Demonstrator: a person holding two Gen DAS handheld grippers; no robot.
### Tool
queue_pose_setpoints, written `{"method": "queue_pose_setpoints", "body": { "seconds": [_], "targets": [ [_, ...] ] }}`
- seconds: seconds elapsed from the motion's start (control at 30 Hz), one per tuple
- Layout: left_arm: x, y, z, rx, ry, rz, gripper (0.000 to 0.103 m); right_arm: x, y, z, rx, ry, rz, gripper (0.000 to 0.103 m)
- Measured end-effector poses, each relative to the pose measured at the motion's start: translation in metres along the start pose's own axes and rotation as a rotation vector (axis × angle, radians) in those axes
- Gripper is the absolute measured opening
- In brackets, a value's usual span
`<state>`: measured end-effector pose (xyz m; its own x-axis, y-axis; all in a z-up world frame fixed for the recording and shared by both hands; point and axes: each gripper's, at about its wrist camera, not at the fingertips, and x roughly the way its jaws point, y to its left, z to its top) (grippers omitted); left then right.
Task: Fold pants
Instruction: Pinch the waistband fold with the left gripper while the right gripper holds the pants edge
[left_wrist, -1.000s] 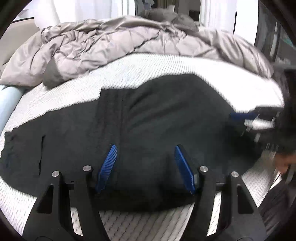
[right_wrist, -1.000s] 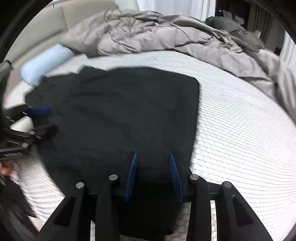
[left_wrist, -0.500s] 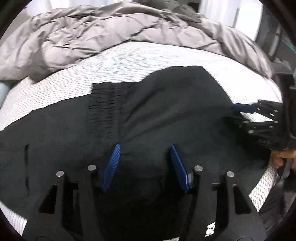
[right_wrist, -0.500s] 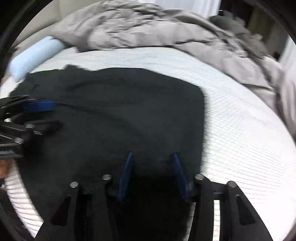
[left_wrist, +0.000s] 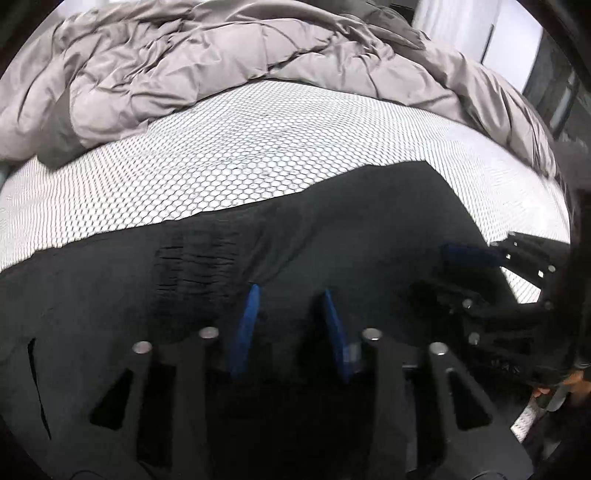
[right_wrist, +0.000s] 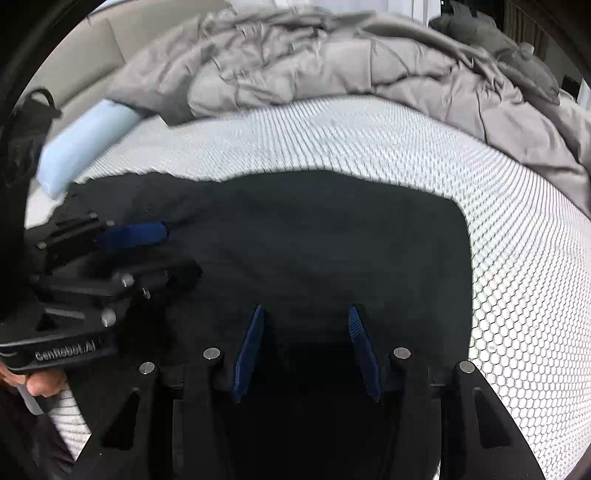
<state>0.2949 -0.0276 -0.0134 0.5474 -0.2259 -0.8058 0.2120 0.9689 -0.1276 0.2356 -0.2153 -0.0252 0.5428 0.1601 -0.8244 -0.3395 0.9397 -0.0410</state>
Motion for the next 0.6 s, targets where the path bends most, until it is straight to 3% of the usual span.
{"method": "queue_pose_setpoints", "body": {
  "seconds": [0.07, 0.17, 0.23, 0.4, 0.47, 0.53, 0.6],
  "targets": [
    [-0.002, 0.008, 0.001, -0.02, 0.002, 0.012, 0.019, -0.002, -0.001, 0.001, -0.012, 0.015, -0.084, 0.05],
    [-0.003, 0.015, 0.002, -0.026, -0.002, 0.017, 0.018, -0.004, -0.018, 0.0, 0.003, 0.027, -0.219, 0.053],
    [-0.009, 0.012, 0.001, -0.026, -0.011, 0.038, 0.018, -0.005, -0.035, -0.002, 0.041, 0.027, -0.256, 0.054],
    [-0.026, -0.004, 0.011, -0.013, -0.092, 0.057, 0.019, -0.025, -0.047, 0.001, 0.108, -0.044, -0.112, 0.054],
    [-0.016, -0.005, 0.019, -0.026, -0.077, 0.067, 0.019, -0.029, -0.045, 0.008, 0.129, -0.075, -0.081, 0.055],
    [-0.001, -0.008, 0.023, -0.03, -0.042, 0.096, 0.019, -0.024, -0.039, 0.018, 0.145, -0.098, 0.012, 0.055],
    [0.013, -0.009, 0.025, -0.015, -0.005, 0.124, 0.019, -0.015, -0.03, 0.025, 0.135, -0.097, 0.003, 0.055]
  ]
}}
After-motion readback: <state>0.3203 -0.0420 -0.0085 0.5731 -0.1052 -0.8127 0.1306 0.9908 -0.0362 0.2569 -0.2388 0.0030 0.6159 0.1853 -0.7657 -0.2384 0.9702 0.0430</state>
